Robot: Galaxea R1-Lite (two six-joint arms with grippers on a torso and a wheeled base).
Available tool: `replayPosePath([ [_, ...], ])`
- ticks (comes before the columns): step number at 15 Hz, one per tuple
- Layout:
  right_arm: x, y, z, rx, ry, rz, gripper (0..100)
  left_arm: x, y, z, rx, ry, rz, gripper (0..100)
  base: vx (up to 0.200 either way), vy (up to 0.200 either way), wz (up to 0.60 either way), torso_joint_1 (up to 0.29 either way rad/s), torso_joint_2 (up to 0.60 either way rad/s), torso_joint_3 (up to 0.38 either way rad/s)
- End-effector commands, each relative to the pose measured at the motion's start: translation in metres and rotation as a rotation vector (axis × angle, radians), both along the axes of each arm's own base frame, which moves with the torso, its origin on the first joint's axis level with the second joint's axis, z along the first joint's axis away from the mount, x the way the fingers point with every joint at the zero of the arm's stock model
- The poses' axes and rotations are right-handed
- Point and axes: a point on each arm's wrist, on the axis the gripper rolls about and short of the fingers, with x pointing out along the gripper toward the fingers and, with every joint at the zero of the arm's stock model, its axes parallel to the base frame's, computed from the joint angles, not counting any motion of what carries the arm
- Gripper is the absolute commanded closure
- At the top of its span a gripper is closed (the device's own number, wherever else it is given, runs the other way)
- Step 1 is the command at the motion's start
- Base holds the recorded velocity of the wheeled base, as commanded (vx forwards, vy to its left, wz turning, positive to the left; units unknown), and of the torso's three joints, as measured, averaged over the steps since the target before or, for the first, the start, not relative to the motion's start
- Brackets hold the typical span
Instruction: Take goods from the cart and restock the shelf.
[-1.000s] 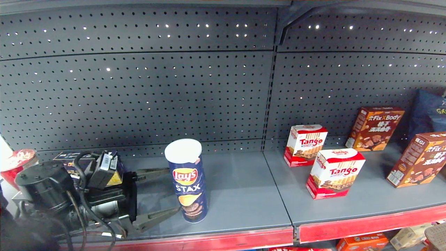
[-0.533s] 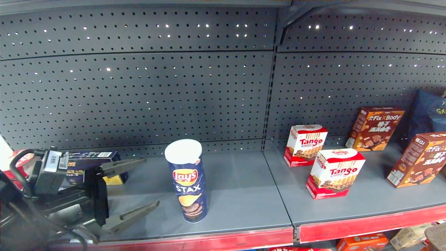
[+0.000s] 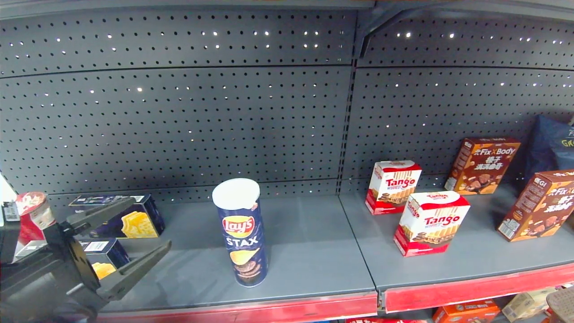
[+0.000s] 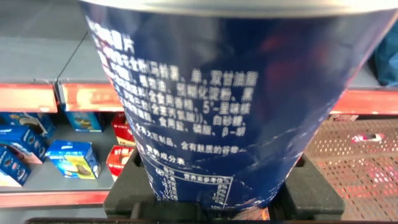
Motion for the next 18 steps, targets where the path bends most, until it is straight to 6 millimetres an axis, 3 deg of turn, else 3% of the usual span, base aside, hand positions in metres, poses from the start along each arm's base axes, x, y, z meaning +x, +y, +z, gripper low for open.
replayPosePath([
  [1,-0.008,-0.001,-0.002,0.004,-0.059,-0.004,100,-0.014,0.002,0.01,-0.003,-0.053,0.054,0,0.0,0.0,0.0,0.0,0.0,0.0],
  [9,-0.008,-0.001,-0.002,0.005,-0.063,-0.009,100,-0.078,0.0,0.008,-0.027,0.013,0.207,0,0.0,0.0,0.0,0.0,0.0,0.0],
  [13,-0.006,-0.001,-0.007,0.017,-0.06,-0.006,100,-0.119,-0.001,-0.01,-0.036,0.087,0.32,0,0.0,0.0,0.0,0.0,0.0,0.0],
  [18,-0.006,-0.001,-0.008,0.044,-0.057,-0.011,100,-0.167,-0.003,-0.053,-0.068,0.138,0.404,0,0.0,0.0,0.0,0.0,0.0,0.0],
])
